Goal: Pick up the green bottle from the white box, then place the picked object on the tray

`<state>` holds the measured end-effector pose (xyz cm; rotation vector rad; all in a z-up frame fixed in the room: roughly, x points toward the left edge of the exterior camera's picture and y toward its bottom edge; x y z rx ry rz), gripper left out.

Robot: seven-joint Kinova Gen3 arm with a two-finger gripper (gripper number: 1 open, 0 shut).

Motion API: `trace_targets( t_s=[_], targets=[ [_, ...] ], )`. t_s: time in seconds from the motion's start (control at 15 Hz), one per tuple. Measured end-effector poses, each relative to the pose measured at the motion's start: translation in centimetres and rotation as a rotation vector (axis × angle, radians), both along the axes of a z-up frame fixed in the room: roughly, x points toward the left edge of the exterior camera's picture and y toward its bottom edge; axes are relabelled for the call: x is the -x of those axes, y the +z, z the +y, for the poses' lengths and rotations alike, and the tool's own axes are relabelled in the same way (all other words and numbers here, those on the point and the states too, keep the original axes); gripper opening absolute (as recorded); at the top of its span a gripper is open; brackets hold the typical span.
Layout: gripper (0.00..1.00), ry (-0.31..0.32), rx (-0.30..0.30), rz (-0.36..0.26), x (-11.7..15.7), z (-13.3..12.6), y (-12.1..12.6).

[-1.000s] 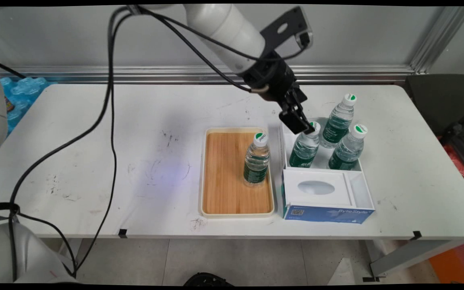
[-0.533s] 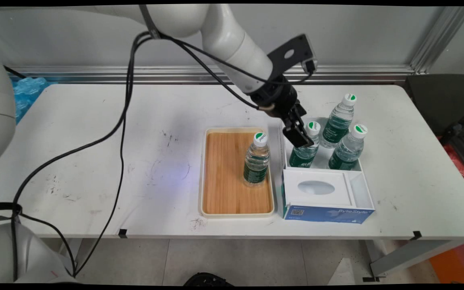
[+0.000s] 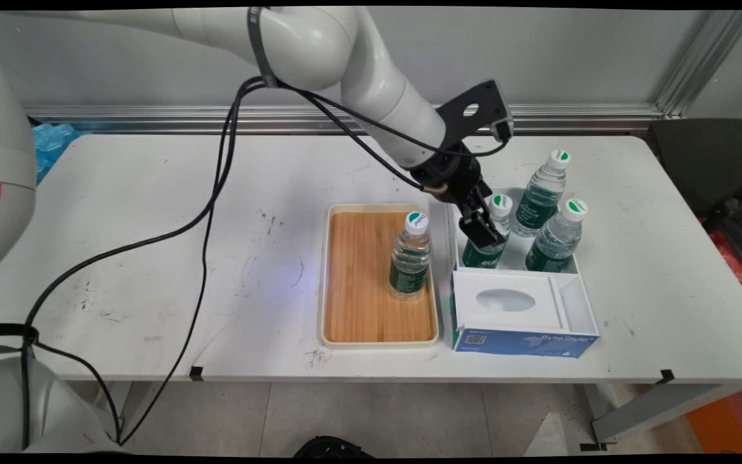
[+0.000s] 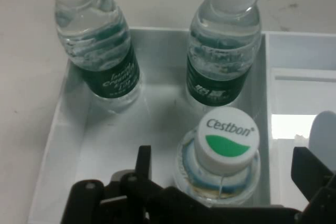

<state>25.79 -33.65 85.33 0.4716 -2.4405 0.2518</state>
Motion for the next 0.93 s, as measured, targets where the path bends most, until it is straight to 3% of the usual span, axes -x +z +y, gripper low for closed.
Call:
trace_targets(
  t_s=[0.13,0.2,0.6,0.93],
  targets=[
    [1.0,0.004,0.001,-0.003,0.2,-0.1,-0.6],
    [0.0,0.006,-0.001,-0.003,0.4,-0.2,-0.8],
    [0.0,0.013,-0.011,-0.003,0.6,0.0,-1.5],
    [0.0,0.014,0.006,0.005,0.4,-0.3,-0.2]
  ],
)
